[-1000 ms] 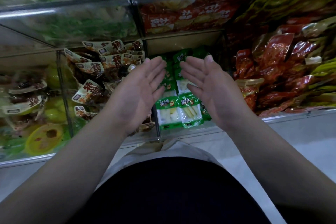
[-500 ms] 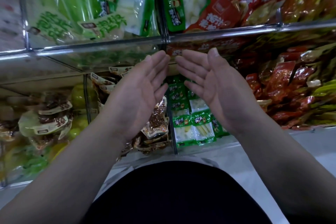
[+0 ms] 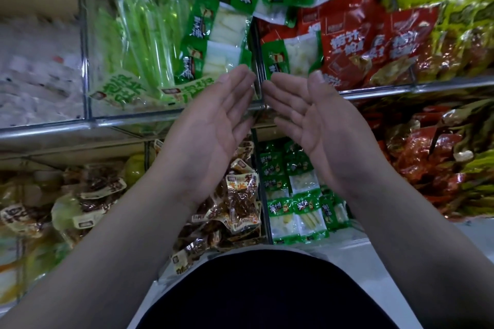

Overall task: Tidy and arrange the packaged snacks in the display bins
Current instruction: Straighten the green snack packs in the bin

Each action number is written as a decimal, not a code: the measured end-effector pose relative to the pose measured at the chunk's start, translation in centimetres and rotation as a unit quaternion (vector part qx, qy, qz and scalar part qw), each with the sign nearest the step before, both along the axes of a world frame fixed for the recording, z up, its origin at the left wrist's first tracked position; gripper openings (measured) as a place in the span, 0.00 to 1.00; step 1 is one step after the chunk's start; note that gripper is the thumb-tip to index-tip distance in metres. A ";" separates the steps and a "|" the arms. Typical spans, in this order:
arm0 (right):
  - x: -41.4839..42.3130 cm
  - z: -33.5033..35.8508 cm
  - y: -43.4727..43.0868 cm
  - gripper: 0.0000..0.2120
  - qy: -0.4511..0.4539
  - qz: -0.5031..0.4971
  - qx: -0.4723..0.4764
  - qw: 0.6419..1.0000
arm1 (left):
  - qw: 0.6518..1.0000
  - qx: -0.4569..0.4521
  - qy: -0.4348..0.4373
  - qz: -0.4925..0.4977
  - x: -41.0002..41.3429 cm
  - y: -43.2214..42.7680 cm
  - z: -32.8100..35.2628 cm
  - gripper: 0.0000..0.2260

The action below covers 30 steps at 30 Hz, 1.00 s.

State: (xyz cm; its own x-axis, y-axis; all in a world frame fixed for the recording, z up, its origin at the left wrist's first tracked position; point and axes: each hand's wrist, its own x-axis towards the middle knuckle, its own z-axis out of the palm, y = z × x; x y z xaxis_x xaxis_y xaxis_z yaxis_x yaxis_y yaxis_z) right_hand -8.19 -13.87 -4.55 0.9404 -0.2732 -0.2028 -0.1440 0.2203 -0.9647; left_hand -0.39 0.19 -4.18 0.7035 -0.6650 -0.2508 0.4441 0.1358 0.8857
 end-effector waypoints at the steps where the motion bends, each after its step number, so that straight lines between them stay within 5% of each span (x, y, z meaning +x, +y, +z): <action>1: 0.3 0.1 0.0 0.25 -0.002 0.001 -0.003 1.000 | 1.000 0.001 -0.003 0.002 0.2 -0.1 0.2 0.32; 7: 2.7 0.7 -0.3 0.29 0.009 0.003 -0.038 0.999 | 0.999 0.027 0.017 0.040 1.2 -0.3 0.8 0.40; 13: 6.6 0.9 0.1 0.32 0.052 -0.002 -0.147 0.988 | 0.998 0.048 0.018 0.047 1.7 -1.3 1.3 0.37; 17: 8.4 0.7 0.8 0.23 0.060 0.007 -0.164 0.985 | 0.997 0.040 0.011 0.058 1.5 -1.8 0.7 0.28; 21: 9.5 0.1 0.8 0.23 0.055 0.020 -0.205 0.977 | 0.997 0.045 0.012 0.056 1.8 -2.0 0.3 0.34; 30: 11.6 -0.9 0.6 0.24 0.048 0.078 -0.537 0.839 | 0.996 0.054 0.018 0.070 3.6 -1.3 -0.7 0.24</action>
